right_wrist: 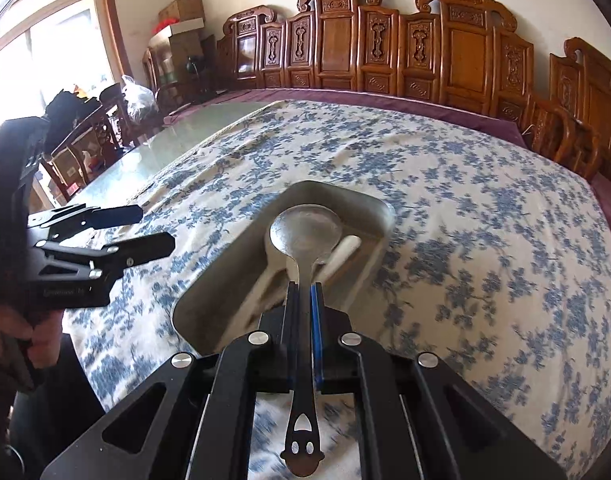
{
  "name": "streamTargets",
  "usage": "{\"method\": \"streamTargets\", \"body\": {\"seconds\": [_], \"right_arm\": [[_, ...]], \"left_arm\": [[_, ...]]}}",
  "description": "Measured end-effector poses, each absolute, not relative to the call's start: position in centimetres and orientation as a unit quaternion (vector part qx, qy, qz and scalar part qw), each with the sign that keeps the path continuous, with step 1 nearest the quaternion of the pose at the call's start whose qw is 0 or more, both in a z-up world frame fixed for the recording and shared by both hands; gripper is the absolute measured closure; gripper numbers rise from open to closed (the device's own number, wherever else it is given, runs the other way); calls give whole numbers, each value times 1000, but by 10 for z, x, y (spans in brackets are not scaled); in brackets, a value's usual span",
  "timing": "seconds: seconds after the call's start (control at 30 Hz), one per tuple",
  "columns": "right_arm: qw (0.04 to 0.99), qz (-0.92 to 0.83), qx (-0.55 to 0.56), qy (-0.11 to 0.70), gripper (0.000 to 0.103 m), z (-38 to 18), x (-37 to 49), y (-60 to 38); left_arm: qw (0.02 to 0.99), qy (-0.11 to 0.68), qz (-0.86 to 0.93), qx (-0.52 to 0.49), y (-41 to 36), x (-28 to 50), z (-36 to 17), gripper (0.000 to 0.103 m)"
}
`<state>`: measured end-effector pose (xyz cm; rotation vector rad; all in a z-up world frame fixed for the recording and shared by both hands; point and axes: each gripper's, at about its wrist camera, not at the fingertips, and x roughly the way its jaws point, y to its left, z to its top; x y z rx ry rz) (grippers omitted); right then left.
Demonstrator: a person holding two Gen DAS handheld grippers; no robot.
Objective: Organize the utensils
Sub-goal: 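Lower the metal spoon into the grey tray and open the right gripper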
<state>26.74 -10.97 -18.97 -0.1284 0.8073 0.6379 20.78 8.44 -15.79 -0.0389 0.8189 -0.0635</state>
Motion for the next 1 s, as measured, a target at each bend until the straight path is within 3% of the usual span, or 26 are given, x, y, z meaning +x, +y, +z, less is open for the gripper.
{"method": "streamTargets", "body": {"seconds": [1.0], "right_arm": [[855, 264, -23, 446, 95, -234, 314, -41]], "left_arm": [[914, 403, -19, -30, 113, 207, -166, 27]]}}
